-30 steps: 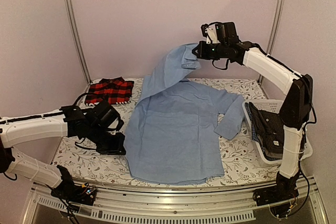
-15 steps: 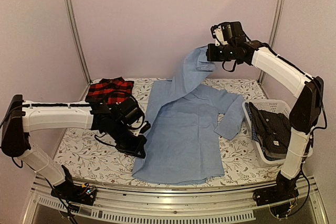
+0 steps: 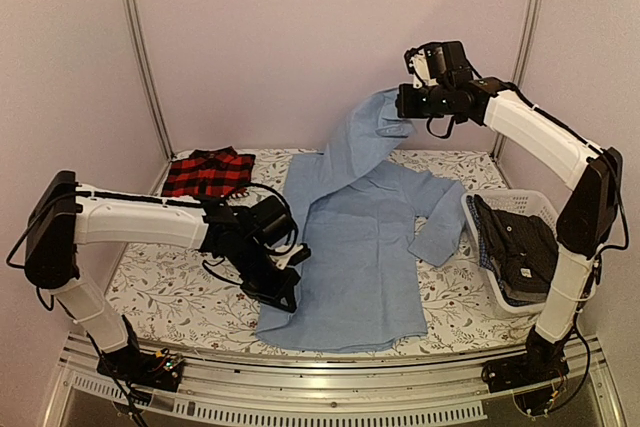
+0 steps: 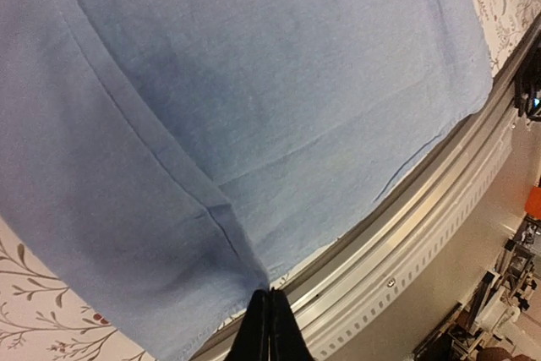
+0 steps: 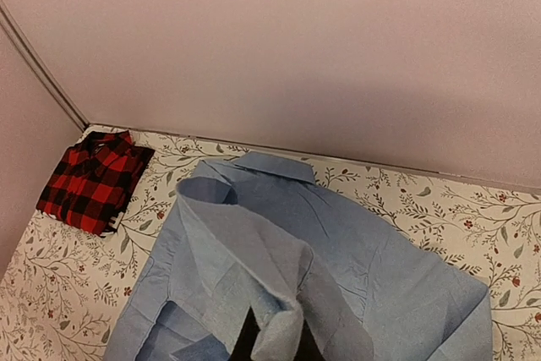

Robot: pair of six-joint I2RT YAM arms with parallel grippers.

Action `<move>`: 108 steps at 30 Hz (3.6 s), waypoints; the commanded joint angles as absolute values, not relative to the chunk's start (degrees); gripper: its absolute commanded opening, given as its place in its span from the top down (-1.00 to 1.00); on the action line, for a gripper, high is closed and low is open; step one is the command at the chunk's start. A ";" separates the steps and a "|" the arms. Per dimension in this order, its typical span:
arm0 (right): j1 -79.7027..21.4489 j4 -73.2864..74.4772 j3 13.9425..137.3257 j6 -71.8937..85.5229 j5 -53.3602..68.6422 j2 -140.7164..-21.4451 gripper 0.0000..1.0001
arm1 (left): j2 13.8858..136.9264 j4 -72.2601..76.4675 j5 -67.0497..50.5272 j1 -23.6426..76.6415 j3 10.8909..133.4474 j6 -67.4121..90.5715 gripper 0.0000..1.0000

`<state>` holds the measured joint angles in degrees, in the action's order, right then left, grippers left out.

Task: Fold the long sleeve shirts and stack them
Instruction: Fold the flattened shirt at the center of the board, then fold the sleeve of the 1/3-folded shirt, then pick up the sleeve from the 1/3-folded shirt.

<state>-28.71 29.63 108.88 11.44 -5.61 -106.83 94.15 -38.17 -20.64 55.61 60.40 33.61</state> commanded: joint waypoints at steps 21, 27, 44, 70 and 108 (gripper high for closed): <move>-32.10 31.04 103.49 14.03 2.63 -105.06 1.00 | 96.60 -34.17 -26.28 57.23 58.92 30.41 0.48; -34.01 30.51 99.93 15.82 7.69 -105.27 1.00 | 93.85 -33.90 -24.78 55.48 60.46 30.52 0.35; -44.62 28.96 98.81 21.89 25.68 -115.68 0.89 | 83.04 -25.61 -22.24 36.99 53.58 33.30 0.20; -50.19 19.22 77.60 21.94 18.36 -106.45 -0.21 | 93.66 -14.30 -15.98 35.62 54.69 29.16 -0.28; -51.58 2.58 66.11 27.33 12.67 -107.86 -0.32 | 99.33 -19.60 -20.37 35.42 61.93 24.82 -0.28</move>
